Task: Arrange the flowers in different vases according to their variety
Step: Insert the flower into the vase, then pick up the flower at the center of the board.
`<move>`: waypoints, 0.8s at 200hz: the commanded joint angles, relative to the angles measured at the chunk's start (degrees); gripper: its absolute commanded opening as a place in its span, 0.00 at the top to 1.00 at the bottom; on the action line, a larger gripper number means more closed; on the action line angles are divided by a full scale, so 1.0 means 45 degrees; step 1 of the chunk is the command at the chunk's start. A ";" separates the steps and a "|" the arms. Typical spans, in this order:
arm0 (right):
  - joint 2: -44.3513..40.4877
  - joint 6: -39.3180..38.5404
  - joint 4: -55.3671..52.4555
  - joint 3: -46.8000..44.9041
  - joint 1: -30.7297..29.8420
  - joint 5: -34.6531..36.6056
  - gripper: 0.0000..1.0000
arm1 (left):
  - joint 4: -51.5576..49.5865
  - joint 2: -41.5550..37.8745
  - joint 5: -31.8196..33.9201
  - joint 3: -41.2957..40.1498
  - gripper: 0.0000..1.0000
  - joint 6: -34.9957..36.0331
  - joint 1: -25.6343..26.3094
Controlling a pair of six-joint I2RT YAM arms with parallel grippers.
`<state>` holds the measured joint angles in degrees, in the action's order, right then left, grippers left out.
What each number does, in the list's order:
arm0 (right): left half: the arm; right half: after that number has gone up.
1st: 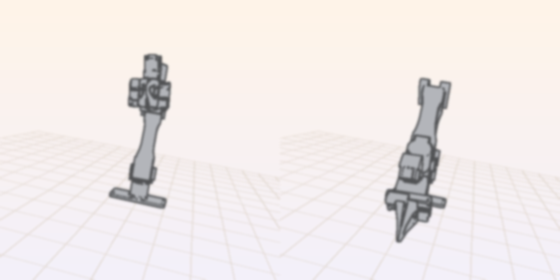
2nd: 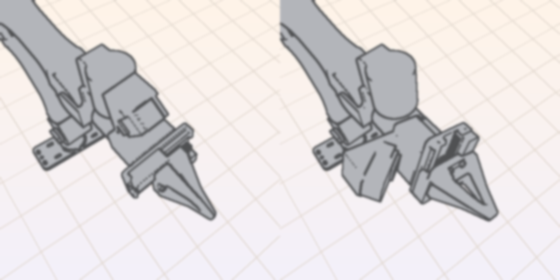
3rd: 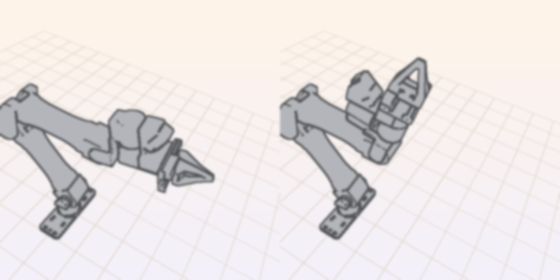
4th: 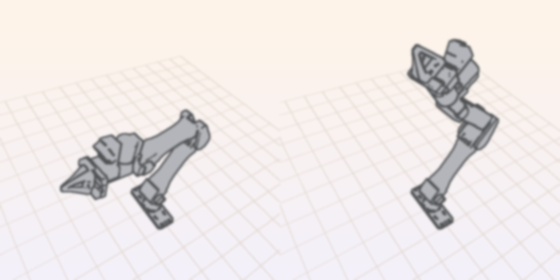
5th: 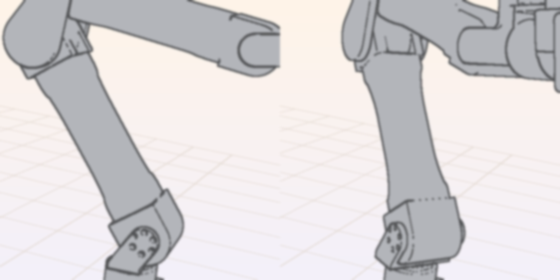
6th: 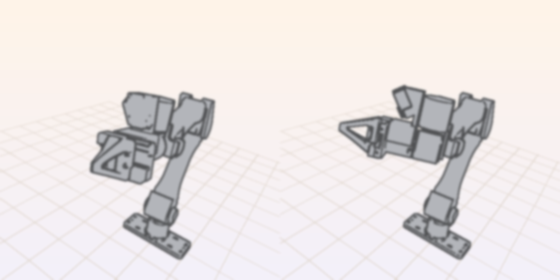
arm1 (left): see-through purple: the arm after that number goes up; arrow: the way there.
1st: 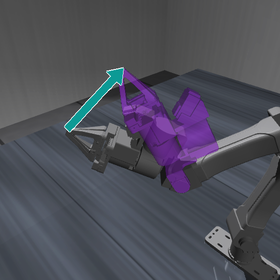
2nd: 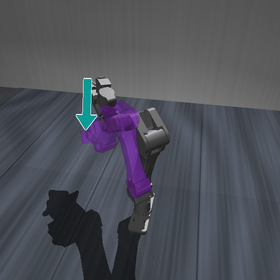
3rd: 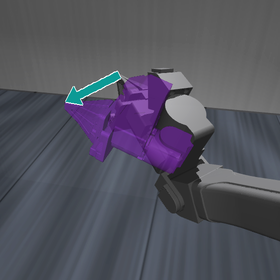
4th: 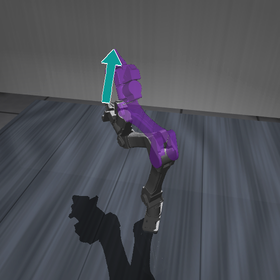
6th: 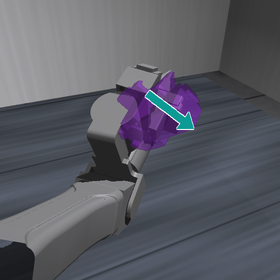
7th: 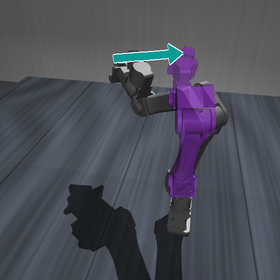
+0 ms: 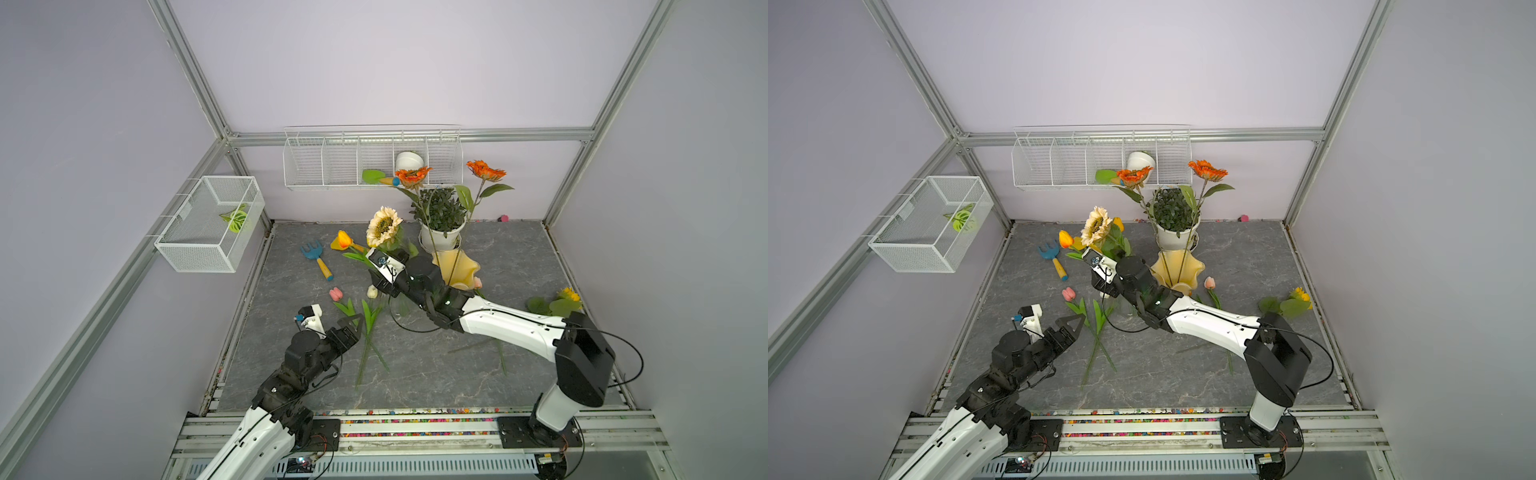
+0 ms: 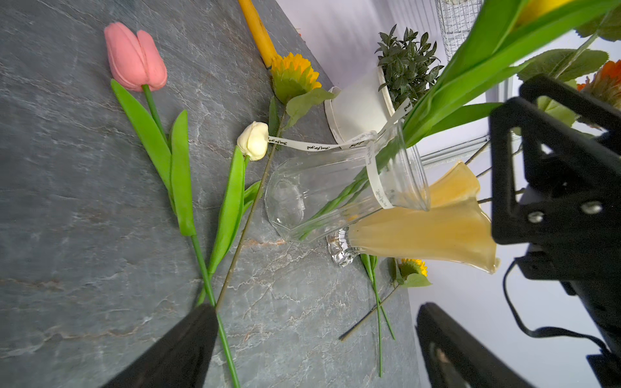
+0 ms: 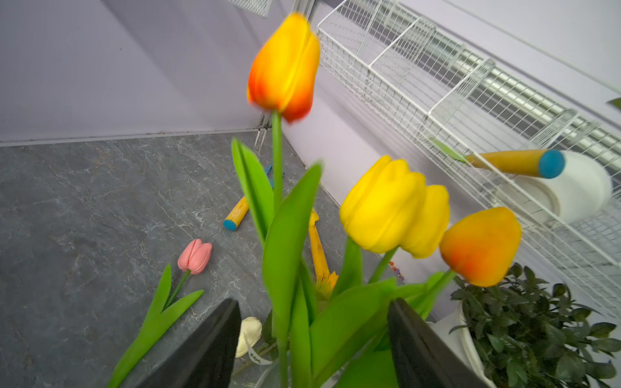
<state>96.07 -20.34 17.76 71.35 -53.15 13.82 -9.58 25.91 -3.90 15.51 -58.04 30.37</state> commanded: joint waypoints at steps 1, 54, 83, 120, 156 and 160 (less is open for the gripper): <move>-0.0842 0.0199 0.0334 -0.0332 -0.0084 0.0414 0.25 | 0.0222 -0.0079 -0.0011 -0.0106 0.03 -0.0001 -0.0084; -0.2164 0.0172 -0.0994 -0.1103 -0.0501 0.0043 0.28 | -0.1026 0.0697 0.0491 0.0044 0.01 -0.0795 -0.0079; -0.2899 0.0105 -0.2743 -0.1509 -0.0736 -0.0789 0.30 | -0.1161 0.2373 0.0361 0.0242 0.03 -0.1412 -0.0157; -0.3202 -0.0102 -0.5142 -0.1466 -0.0978 -0.1558 0.30 | -0.0578 0.5048 0.0047 0.0914 0.05 -0.1283 -0.0215; -0.3374 -0.0314 -0.6642 -0.1439 -0.1250 -0.1588 0.32 | 0.0808 0.6468 0.0038 0.1096 0.07 -0.1223 -0.0461; -0.3408 -0.0309 -0.6765 -0.1442 -0.1288 -0.1578 0.32 | 0.0960 0.6644 0.0034 0.1111 0.08 -0.1208 -0.0503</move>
<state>82.54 -21.08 -5.98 65.63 -58.00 7.81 -10.33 52.97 -3.36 18.46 -63.40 29.15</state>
